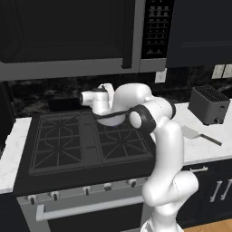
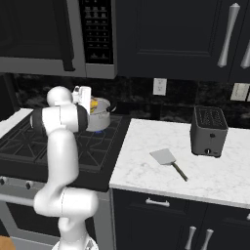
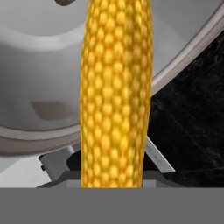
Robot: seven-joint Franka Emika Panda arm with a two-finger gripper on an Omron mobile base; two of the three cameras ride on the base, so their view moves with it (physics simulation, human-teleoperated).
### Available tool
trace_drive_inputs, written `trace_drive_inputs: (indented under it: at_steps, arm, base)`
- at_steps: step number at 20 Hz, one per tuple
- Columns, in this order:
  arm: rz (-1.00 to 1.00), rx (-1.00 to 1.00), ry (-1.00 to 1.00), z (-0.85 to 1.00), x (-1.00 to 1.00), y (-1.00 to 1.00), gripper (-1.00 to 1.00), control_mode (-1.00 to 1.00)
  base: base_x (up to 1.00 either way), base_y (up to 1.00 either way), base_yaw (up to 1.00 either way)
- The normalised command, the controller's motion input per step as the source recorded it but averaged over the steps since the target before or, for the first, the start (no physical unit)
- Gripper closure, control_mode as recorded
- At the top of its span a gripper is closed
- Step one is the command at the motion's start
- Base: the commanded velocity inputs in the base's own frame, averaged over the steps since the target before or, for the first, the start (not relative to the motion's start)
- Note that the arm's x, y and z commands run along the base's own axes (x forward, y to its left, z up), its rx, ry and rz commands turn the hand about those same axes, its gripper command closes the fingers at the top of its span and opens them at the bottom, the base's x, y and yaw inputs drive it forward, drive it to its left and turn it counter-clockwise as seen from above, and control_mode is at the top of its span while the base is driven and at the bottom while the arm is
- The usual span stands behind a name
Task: Put the cucumber and corn in the pot. Retrieve the spatula and lightly stir the vegetables in the pot.
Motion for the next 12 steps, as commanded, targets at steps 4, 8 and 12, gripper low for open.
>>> trace_drive_inputs:
  at_steps: [4, 8, 12]
  arm:
    - [0.00, 0.00, 0.07, 0.00, 0.17, -0.01, -1.00, -1.00]
    - [0.00, 0.00, 0.01, 0.00, 0.00, -0.04, -1.00, -1.00]
    - [0.00, 0.02, 0.00, 0.00, -0.40, 0.00, -1.00, -1.00]
  base:
    - [0.00, 0.00, 0.00]
    - [0.00, 0.00, 0.00]
    - [0.00, 0.00, 0.00]
